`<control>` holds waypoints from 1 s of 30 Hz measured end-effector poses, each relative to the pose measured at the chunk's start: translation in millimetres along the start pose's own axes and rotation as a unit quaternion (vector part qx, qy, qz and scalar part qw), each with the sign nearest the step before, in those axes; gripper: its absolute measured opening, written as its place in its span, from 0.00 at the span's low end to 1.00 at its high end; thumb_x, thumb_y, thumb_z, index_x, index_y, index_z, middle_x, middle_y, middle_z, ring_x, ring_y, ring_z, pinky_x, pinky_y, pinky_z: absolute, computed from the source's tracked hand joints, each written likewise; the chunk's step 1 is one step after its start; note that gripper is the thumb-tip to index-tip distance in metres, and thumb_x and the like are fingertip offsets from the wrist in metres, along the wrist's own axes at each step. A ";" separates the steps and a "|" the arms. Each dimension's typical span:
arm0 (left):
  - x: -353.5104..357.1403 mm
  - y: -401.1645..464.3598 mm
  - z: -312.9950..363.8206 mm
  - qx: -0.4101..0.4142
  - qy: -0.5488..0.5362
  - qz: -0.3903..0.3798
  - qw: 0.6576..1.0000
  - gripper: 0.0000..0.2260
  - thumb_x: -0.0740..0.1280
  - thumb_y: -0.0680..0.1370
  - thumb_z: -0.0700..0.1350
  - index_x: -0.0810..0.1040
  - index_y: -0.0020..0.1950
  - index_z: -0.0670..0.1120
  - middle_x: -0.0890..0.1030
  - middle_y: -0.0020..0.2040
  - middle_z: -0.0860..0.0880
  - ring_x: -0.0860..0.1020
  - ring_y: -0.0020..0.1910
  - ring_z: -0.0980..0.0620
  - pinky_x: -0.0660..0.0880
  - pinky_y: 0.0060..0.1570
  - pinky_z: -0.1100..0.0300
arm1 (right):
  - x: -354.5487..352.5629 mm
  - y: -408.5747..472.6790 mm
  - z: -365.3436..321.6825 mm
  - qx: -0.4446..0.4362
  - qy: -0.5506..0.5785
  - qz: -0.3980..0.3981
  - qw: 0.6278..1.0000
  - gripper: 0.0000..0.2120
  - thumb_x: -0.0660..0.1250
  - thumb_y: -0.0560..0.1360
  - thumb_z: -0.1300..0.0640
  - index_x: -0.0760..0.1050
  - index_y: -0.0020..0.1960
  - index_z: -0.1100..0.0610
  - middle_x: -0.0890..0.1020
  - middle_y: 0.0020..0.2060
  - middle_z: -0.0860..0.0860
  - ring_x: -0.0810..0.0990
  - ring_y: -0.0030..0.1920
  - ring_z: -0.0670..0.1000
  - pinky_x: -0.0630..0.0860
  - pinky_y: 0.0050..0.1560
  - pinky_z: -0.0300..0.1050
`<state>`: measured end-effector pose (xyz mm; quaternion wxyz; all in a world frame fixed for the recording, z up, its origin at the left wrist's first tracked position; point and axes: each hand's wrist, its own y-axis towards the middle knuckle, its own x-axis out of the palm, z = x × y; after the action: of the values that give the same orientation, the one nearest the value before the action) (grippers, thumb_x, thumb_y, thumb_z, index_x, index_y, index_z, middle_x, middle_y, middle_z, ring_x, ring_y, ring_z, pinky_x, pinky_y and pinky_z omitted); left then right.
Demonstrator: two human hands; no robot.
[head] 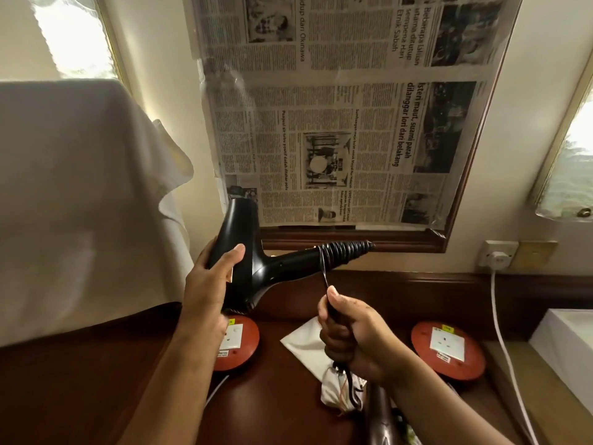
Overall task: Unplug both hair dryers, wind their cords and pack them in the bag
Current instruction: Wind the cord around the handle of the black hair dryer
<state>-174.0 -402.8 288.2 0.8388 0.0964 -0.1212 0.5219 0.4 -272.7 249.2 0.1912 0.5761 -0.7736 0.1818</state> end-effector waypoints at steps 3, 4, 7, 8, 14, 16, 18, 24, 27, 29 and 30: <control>-2.3 -0.4 4.2 -0.003 -0.007 -0.003 1.000 0.22 0.75 0.66 0.52 0.79 0.60 0.54 0.83 0.54 0.44 0.82 0.53 0.41 0.79 0.51 0.42 | -2.6 -0.3 3.7 -0.021 0.046 -0.054 0.997 0.11 0.57 0.78 0.57 0.74 0.45 0.62 0.63 0.27 0.50 0.58 0.25 0.45 0.54 0.24 0.38; -3.7 0.0 6.1 -0.003 -0.012 -0.005 1.000 0.22 0.75 0.66 0.51 0.79 0.60 0.54 0.83 0.54 0.44 0.82 0.52 0.41 0.79 0.51 0.42 | -3.8 -0.3 5.1 -0.036 0.044 -0.062 0.996 0.09 0.58 0.78 0.59 0.74 0.46 0.62 0.64 0.28 0.51 0.59 0.25 0.46 0.56 0.25 0.38; -7.4 0.7 11.7 -0.002 -0.011 -0.014 1.000 0.24 0.76 0.65 0.52 0.79 0.60 0.54 0.83 0.54 0.45 0.82 0.52 0.42 0.79 0.51 0.42 | -5.9 -0.5 8.1 -0.072 0.015 -0.055 0.996 0.07 0.62 0.76 0.59 0.76 0.46 0.63 0.67 0.29 0.53 0.63 0.26 0.48 0.62 0.26 0.40; -7.9 0.4 13.7 0.003 -0.007 -0.019 1.000 0.25 0.76 0.64 0.52 0.79 0.60 0.54 0.83 0.54 0.45 0.82 0.53 0.43 0.79 0.51 0.42 | -6.8 0.1 8.8 -0.083 -0.005 -0.041 0.996 0.07 0.64 0.75 0.59 0.76 0.45 0.63 0.69 0.29 0.54 0.65 0.26 0.48 0.64 0.27 0.40; -9.3 -1.4 22.0 0.011 -0.005 -0.028 1.000 0.25 0.76 0.62 0.53 0.79 0.59 0.56 0.83 0.54 0.45 0.81 0.54 0.40 0.76 0.52 0.35 | -4.9 -0.9 6.6 -0.193 -0.306 0.117 0.925 0.10 0.63 0.78 0.63 0.75 0.38 0.61 0.73 0.23 0.53 0.70 0.22 0.54 0.69 0.24 0.44; -9.7 -3.1 23.0 0.006 0.002 -0.032 0.999 0.26 0.77 0.60 0.55 0.80 0.57 0.58 0.83 0.55 0.45 0.80 0.56 0.39 0.76 0.53 0.35 | -2.7 -0.4 7.8 -0.240 -0.359 0.156 0.889 0.14 0.65 0.78 0.62 0.71 0.33 0.57 0.72 0.22 0.49 0.70 0.21 0.50 0.68 0.23 0.44; -8.8 -5.8 23.7 -0.001 -0.007 -0.039 0.999 0.27 0.77 0.60 0.56 0.80 0.59 0.57 0.82 0.56 0.45 0.80 0.56 0.39 0.76 0.54 0.35 | -0.7 3.3 10.2 -0.284 -0.398 0.188 0.852 0.20 0.65 0.77 0.62 0.65 0.28 0.51 0.69 0.20 0.46 0.67 0.20 0.44 0.66 0.22 0.40; -6.8 -9.1 32.5 -0.005 -0.043 -0.050 0.998 0.26 0.76 0.64 0.51 0.78 0.62 0.52 0.82 0.55 0.44 0.81 0.54 0.40 0.78 0.50 0.43 | 2.4 5.9 14.5 -0.238 -0.279 0.128 0.921 0.20 0.63 0.77 0.48 0.69 0.30 0.58 0.65 0.19 0.49 0.63 0.19 0.48 0.59 0.23 0.40; -6.3 -8.9 35.7 -0.001 -0.050 -0.049 0.998 0.25 0.76 0.64 0.48 0.79 0.61 0.52 0.83 0.52 0.45 0.82 0.51 0.41 0.79 0.46 0.46 | -3.9 8.1 19.1 -0.179 -0.176 0.059 0.966 0.21 0.60 0.78 0.46 0.71 0.33 0.60 0.59 0.23 0.50 0.56 0.23 0.46 0.54 0.26 0.38; -5.8 -8.9 35.7 0.000 -0.056 -0.046 0.997 0.22 0.74 0.67 0.47 0.79 0.60 0.51 0.84 0.48 0.46 0.82 0.50 0.42 0.79 0.47 0.47 | -7.6 10.9 21.6 -0.159 -0.124 0.011 0.980 0.16 0.60 0.77 0.51 0.74 0.39 0.62 0.58 0.26 0.52 0.54 0.26 0.48 0.55 0.27 0.39; -6.4 -8.7 35.6 -0.002 -0.060 -0.046 0.997 0.19 0.72 0.68 0.47 0.79 0.60 0.51 0.84 0.47 0.47 0.82 0.50 0.42 0.79 0.49 0.47 | -9.2 12.7 22.7 -0.154 -0.118 -0.002 0.981 0.13 0.60 0.77 0.54 0.76 0.41 0.62 0.59 0.27 0.53 0.55 0.27 0.50 0.56 0.28 0.40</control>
<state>-172.6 -422.2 319.9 0.8534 0.1309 -0.1678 0.4759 -11.3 -273.1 224.3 0.1856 0.5585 -0.8084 -0.0093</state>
